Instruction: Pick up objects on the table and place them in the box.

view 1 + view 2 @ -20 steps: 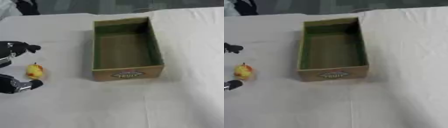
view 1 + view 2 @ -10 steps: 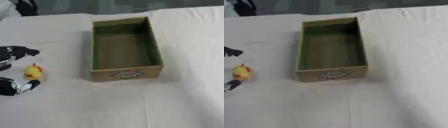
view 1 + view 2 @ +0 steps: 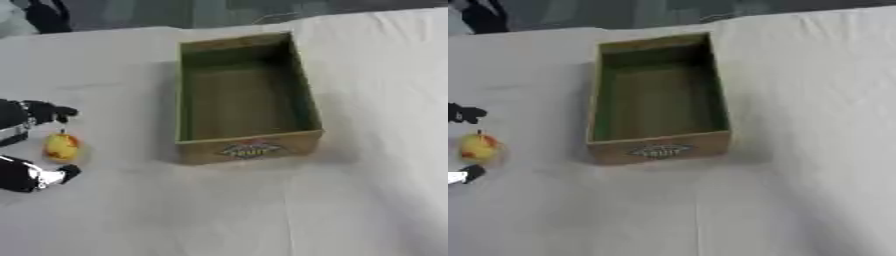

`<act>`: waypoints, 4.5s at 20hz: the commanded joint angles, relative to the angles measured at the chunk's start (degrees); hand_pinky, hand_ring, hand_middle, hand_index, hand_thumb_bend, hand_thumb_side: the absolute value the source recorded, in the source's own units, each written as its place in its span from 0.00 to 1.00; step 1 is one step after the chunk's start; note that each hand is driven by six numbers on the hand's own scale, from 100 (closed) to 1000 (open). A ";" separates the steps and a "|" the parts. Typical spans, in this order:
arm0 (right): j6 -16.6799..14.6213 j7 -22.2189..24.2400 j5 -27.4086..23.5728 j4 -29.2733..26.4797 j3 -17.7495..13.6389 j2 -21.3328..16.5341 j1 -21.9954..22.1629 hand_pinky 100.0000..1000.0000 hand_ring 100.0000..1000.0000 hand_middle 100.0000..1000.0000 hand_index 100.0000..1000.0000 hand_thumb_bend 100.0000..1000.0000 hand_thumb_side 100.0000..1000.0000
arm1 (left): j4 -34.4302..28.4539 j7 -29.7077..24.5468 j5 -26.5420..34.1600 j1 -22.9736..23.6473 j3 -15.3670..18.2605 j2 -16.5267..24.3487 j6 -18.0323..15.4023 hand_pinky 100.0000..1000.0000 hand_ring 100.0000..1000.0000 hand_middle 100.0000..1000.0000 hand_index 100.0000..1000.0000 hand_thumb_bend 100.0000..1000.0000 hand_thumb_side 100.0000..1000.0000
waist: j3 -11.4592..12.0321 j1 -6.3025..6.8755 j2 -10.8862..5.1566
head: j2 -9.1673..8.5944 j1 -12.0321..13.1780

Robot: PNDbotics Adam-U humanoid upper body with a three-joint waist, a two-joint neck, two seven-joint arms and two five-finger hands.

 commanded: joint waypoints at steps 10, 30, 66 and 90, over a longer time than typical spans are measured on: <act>-0.30 0.39 -0.04 -0.99 0.07 -1.62 -0.50 0.73 0.75 0.73 0.83 0.00 0.89 | 10.85 0.48 -5.13 -5.39 -1.32 1.64 -1.81 0.73 0.87 0.84 1.00 0.38 0.62 | -0.03 -0.32 -0.77 | -0.74 0.53; -0.50 0.20 -0.15 -0.99 0.13 -1.44 -0.60 0.73 0.75 0.73 0.83 0.00 0.89 | 28.08 2.54 -10.36 -11.34 -1.97 -3.84 -2.82 0.71 0.84 0.76 1.00 0.40 0.61 | -0.96 -0.60 -0.22 | -1.73 1.31; -0.36 -0.09 -0.54 -0.99 -0.02 -1.27 -0.38 0.74 0.75 0.73 0.83 0.00 0.90 | 23.44 9.37 -6.14 -9.97 -3.53 -3.46 -2.69 0.46 0.63 0.56 0.77 0.00 0.13 | -0.80 -0.48 -0.18 | -2.08 1.25; -0.29 -0.05 -1.38 -0.99 0.29 -1.61 -0.17 0.74 0.75 0.72 0.83 0.00 0.90 | 8.47 8.13 -3.32 -22.11 -2.70 -4.05 -0.85 0.40 0.58 0.51 0.73 0.00 0.19 | -0.79 0.33 -2.69 | -0.24 1.38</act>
